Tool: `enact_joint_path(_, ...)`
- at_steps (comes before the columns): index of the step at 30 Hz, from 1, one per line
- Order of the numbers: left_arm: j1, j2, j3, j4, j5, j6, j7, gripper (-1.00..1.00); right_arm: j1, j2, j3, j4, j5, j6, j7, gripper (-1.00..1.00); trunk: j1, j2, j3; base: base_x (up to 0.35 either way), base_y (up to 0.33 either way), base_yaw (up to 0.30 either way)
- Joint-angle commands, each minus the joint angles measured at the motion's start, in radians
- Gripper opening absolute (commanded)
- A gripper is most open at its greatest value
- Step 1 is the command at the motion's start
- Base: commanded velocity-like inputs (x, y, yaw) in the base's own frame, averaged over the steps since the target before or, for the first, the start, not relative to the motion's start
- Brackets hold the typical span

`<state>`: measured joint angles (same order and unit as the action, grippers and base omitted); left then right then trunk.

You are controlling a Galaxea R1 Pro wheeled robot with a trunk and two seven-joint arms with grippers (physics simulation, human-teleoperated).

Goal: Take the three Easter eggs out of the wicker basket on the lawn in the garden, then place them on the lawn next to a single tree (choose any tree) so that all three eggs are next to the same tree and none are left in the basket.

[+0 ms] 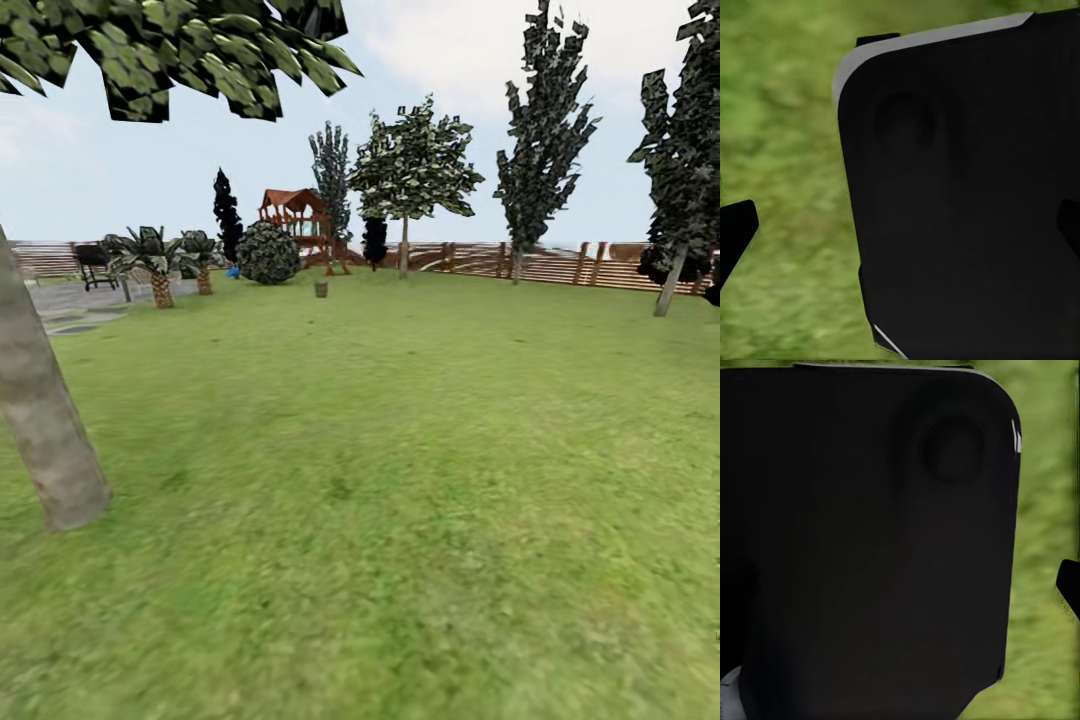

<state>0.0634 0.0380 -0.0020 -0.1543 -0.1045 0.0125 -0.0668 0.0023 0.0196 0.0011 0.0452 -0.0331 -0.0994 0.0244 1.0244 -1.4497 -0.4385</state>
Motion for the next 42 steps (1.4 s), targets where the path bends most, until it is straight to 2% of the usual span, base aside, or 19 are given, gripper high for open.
enact_joint_path(1,0.001,0.0,0.0,-0.003,-0.011,0.001,-0.003,1.0,-0.001,0.0,0.0,0.002,-0.004,-0.006,0.003,1.0,0.001,0.0,-0.001,0.326,-0.12,-0.263)
enact_joint_path(11,0.001,0.0,0.0,-0.003,-0.011,0.001,-0.004,1.0,-0.001,-0.001,-0.006,0.002,-0.005,-0.006,0.001,1.0,0.001,0.0,-0.003,0.326,-0.12,-0.254)
enact_joint_path(26,0.001,-0.001,0.0,-0.002,-0.011,0.001,-0.004,1.0,-0.001,-0.013,-0.006,0.001,-0.003,0.015,-0.01,1.0,0.001,0.0,-0.004,0.326,-0.12,-0.009)
enact_joint_path(28,0.001,-0.001,0.0,-0.002,-0.011,0.001,-0.004,1.0,-0.001,-0.014,-0.012,-0.01,-0.02,0.029,-0.012,1.0,0.001,0.0,-0.004,0.326,-0.12,0.0)
enact_joint_path(30,0.001,-0.001,0.0,-0.002,-0.011,0.001,-0.004,1.0,-0.001,-0.014,-0.026,-0.024,-0.102,0.048,-0.016,1.0,0.001,0.0,-0.004,0.326,-0.12,0.0)
enact_joint_path(31,0.001,-0.001,0.0,-0.002,-0.011,0.001,-0.004,1.0,-0.001,-0.013,-0.031,-0.035,-0.168,0.079,-0.027,1.0,0.001,0.0,-0.004,0.326,-0.121,0.0)
enact_joint_path(32,0.001,-0.001,-0.001,-0.002,-0.011,0.001,-0.004,1.0,-0.001,-0.012,-0.029,-0.052,-0.187,0.095,-0.037,1.0,0.001,0.0,-0.004,0.326,-0.125,0.0)
enact_joint_path(33,0.001,-0.001,-0.001,-0.002,-0.011,0.001,-0.004,1.0,-0.001,-0.012,-0.022,-0.061,-0.184,0.101,-0.04,1.0,0.001,0.0,-0.004,0.326,-0.129,0.0)
enact_joint_path(37,0.001,-0.001,-0.001,-0.002,-0.011,0.001,-0.005,1.0,-0.001,-0.012,0.001,-0.077,-0.125,0.112,-0.055,1.0,0.001,0.0,-0.004,0.326,-0.136,0.0)
enact_joint_path(42,0.001,-0.001,-0.001,-0.002,-0.011,0.001,-0.005,1.0,-0.001,-0.008,0.003,-0.095,-0.129,0.118,-0.128,1.0,0.001,0.0,-0.004,0.326,-0.139,0.0)
